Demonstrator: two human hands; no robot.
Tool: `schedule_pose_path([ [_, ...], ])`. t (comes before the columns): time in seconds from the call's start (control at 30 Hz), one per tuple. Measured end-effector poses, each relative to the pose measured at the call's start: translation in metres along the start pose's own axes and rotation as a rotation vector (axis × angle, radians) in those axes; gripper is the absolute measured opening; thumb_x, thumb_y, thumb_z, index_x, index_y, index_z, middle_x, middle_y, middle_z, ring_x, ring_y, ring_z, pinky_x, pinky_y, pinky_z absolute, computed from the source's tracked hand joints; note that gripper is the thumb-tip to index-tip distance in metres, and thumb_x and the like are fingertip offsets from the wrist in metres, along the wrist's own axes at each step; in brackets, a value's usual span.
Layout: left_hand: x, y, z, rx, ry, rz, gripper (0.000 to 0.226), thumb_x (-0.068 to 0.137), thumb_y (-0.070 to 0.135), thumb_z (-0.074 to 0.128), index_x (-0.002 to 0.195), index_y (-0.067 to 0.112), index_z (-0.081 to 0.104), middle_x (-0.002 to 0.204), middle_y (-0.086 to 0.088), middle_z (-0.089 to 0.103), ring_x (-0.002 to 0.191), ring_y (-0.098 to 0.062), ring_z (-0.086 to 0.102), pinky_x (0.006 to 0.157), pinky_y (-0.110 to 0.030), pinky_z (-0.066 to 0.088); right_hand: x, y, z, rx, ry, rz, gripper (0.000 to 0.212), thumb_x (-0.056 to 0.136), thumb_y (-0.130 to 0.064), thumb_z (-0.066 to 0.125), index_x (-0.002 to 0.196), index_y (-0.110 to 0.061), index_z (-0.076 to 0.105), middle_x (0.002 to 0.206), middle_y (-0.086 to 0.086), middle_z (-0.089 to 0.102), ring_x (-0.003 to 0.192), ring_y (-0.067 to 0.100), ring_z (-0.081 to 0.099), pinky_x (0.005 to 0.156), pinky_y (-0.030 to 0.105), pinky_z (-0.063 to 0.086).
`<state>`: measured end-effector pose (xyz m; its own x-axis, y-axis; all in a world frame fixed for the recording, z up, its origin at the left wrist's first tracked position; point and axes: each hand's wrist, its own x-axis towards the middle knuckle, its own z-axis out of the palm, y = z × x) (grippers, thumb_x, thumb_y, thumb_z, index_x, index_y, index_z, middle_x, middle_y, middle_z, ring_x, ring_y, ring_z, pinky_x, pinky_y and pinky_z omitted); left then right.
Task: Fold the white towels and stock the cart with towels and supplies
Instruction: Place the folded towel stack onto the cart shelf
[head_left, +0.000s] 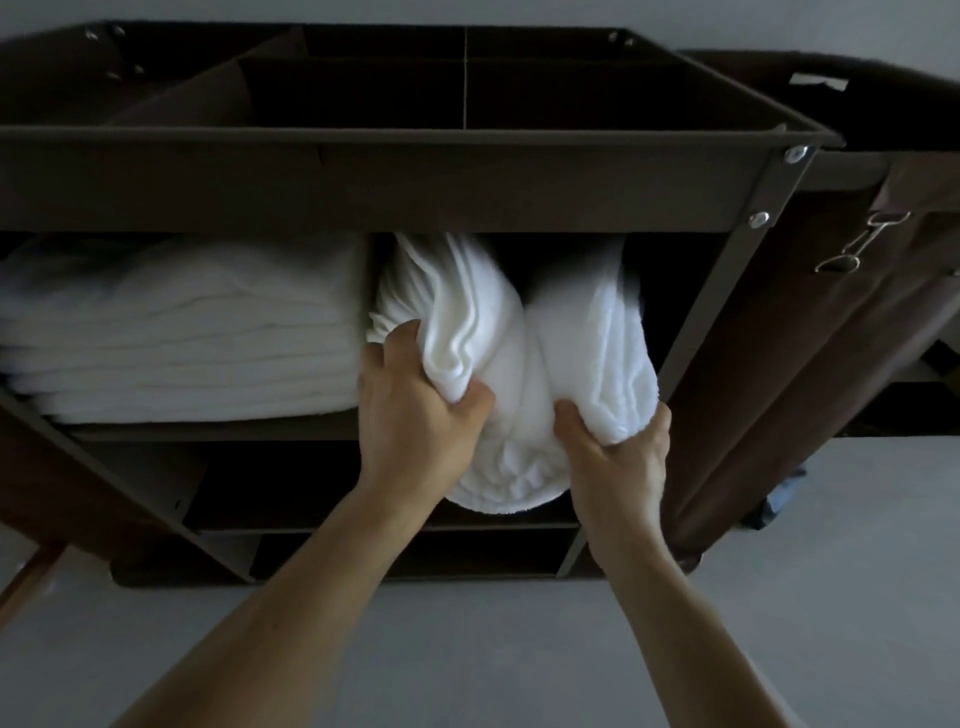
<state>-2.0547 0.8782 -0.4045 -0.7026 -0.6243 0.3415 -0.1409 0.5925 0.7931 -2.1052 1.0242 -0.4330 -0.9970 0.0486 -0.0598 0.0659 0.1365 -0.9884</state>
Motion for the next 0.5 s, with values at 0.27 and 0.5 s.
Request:
schedule_pose_path([
  [0.27,0.062,-0.032,0.02,-0.055,0.005,-0.079,0.054,0.087,0.025,0.067,0.134,0.011,0.043,0.116,-0.002,0.044,0.105,-0.029,0.056,0.086,-0.05,0.055,0.049,-0.018,0.061,-0.095,0.001,0.008,0.089,0.083,-0.045,0.073,0.15,-0.022,0.019,0.139,0.01,0.031,0.119,0.031,0.048,0.088,0.044,0.051],
  [0.5,0.105,-0.068,0.051,-0.596,0.056,-0.536,0.068,0.072,0.051,0.067,0.132,0.021,0.053,0.122,0.0,0.066,0.112,-0.019,0.064,0.097,-0.043,0.052,0.106,-0.018,0.087,0.04,0.07,0.007,0.091,0.092,-0.048,0.063,0.158,-0.03,0.003,0.159,0.012,0.019,0.125,0.032,0.048,0.077,0.033,0.042],
])
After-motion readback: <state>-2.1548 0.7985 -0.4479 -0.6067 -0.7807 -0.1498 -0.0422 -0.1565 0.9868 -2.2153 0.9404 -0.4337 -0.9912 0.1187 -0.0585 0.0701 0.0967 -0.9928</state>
